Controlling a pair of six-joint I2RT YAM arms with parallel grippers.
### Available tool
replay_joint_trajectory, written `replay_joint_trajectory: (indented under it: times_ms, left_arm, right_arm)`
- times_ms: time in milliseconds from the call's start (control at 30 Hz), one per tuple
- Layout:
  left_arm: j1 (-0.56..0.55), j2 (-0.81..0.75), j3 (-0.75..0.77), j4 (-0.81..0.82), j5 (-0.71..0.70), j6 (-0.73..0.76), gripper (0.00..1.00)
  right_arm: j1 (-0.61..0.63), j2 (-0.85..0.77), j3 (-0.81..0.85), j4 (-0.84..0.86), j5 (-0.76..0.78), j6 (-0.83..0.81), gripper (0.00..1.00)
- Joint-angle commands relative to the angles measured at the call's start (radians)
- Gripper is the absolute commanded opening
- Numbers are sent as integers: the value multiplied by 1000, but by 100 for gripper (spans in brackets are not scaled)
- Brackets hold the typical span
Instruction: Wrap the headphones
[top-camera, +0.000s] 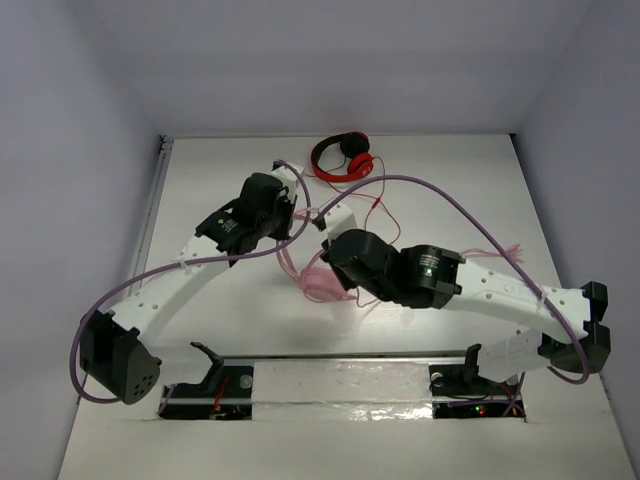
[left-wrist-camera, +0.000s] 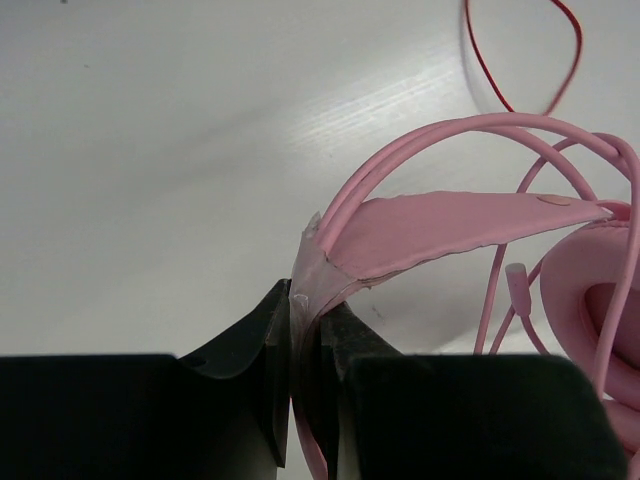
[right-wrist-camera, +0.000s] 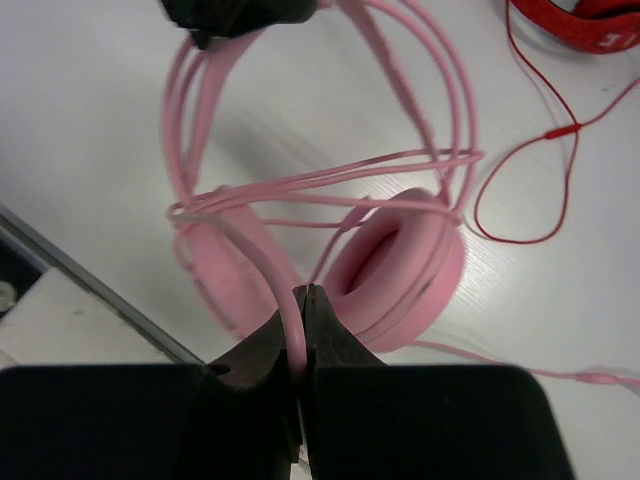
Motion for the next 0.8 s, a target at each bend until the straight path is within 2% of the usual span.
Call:
replay_joint_trajectory:
  times_ms: [0, 267, 400, 500, 633, 767]
  left_arm:
    - [-9, -98, -22, 49, 177, 28, 0]
    - [-9, -172, -59, 101, 331, 43, 0]
    - [3, -201, -56, 130, 427, 45, 0]
    - [37, -225, -62, 161, 498, 29, 0]
    - [84, -218, -65, 189, 582, 17, 0]
    - [94, -229, -72, 210, 624, 11, 0]
  right_arm:
    - [8, 10, 42, -72, 132, -33, 0]
    - [-10, -22, -8, -123, 345, 19, 0]
    - [-42, -45, -59, -102, 387, 41, 0]
    - [-73, -71, -88, -80, 427, 68, 5]
    - [-125, -150, -135, 16, 390, 45, 23]
    - [-212, -220, -180, 113, 292, -1, 26]
